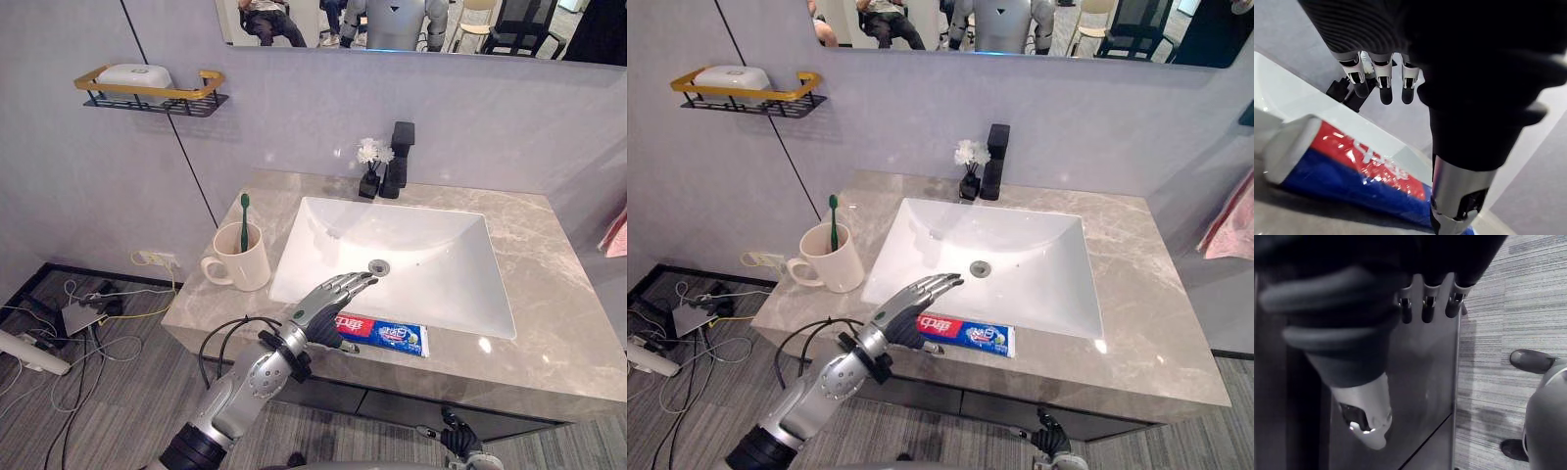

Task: Organize washtable

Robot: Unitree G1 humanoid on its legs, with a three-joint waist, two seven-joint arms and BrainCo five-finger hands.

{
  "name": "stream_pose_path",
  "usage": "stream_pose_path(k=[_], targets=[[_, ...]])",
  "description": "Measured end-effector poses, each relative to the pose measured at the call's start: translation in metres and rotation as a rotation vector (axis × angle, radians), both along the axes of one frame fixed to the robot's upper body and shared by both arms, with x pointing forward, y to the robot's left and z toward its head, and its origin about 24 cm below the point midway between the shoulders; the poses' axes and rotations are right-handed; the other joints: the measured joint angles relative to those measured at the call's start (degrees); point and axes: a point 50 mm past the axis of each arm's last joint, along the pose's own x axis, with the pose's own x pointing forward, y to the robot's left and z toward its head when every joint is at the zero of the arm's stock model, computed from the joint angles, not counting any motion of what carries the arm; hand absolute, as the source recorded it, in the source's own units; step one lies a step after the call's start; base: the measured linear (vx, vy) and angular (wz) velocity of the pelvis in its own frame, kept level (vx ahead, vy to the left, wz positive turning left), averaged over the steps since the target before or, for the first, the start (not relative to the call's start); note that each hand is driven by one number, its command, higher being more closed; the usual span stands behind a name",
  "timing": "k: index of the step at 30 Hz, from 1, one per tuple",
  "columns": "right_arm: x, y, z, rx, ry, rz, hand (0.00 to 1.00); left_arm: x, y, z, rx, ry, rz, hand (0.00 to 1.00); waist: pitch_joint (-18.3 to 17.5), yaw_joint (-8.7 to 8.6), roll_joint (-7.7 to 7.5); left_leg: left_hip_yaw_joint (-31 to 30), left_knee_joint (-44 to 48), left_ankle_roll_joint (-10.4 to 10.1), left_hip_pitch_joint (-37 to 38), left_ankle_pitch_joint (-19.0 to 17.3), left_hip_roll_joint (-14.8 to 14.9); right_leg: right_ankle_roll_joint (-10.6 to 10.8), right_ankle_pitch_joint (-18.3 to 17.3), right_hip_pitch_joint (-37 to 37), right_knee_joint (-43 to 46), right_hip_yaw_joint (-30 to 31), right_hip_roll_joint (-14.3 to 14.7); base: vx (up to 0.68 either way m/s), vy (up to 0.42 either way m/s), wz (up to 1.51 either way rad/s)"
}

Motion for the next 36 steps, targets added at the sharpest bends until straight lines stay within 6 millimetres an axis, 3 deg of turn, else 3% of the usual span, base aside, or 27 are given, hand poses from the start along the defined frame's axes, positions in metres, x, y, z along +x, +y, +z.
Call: stream_pose_path(k=[8,9,21,36], targets=[[0.005,0.005,0.000,0.013,-0.010,0.003,0.00,0.003,0.004,-0.006,0.018,0.006,0.040,0.00,0.3,-0.85,-0.25,0.6,-0.3,0.0,0.5,0.0,0.1,0.0,0.0,0.0,0.0,0.2,0.0,-0.03,0.001,-0.03],[0.006,0.005,0.000,0.014,-0.012,0.003,0.00,0.004,0.005,-0.007,0.022,0.008,0.049,1.00,0.4,-0.87,-0.28,0.7,-0.4,0.0,0.6,0.0,0.1,0.0,0.0,0.0,0.0,0.3,0.1,-0.04,0.002,-0.05],[0.011,0.008,0.001,0.028,-0.027,0.012,0.00,0.015,0.015,-0.015,-0.006,0.038,0.163,1.00,0.8,-1.26,-0.29,2.1,-0.5,-0.1,1.3,-0.1,0.3,0.0,0.1,0.3,0.0,2.1,0.1,-0.01,0.008,-0.06],[0.017,0.006,0.006,0.039,-0.067,-0.017,0.00,0.015,0.042,-0.023,-0.024,0.089,0.290,1.00,1.0,-1.13,0.50,4.6,-0.4,-0.8,1.7,-0.6,1.7,-0.9,0.8,-0.1,-1.0,4.6,1.4,-0.02,-0.005,-0.08]])
